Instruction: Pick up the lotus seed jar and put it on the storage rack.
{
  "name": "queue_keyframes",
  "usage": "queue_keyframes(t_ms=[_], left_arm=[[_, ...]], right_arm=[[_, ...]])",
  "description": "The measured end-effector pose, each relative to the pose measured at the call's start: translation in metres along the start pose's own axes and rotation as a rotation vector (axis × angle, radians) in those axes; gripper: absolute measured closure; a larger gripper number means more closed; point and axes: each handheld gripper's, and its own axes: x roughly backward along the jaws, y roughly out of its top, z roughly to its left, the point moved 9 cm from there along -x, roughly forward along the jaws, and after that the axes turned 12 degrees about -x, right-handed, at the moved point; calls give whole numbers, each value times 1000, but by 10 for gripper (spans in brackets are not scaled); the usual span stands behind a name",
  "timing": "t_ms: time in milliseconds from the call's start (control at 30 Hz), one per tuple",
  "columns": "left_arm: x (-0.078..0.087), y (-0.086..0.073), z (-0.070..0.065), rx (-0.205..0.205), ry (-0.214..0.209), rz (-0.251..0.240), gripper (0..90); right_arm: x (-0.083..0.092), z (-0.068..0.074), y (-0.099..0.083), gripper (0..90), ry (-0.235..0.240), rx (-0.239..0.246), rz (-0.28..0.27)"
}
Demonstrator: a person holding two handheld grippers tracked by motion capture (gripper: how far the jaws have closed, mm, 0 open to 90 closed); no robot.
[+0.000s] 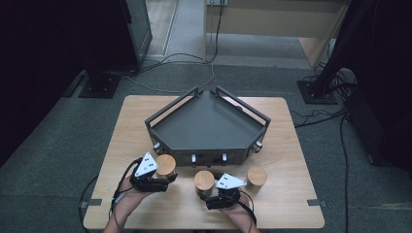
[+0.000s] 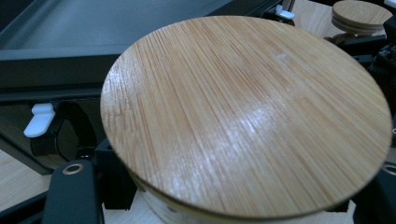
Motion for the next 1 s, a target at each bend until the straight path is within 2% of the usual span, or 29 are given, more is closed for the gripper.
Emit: queue_keyframes(t_ms=[1000], left_arm=[[-1, 16, 14, 26, -22, -9, 252]], right_arm=[[0, 1, 0, 121, 0, 3, 1]])
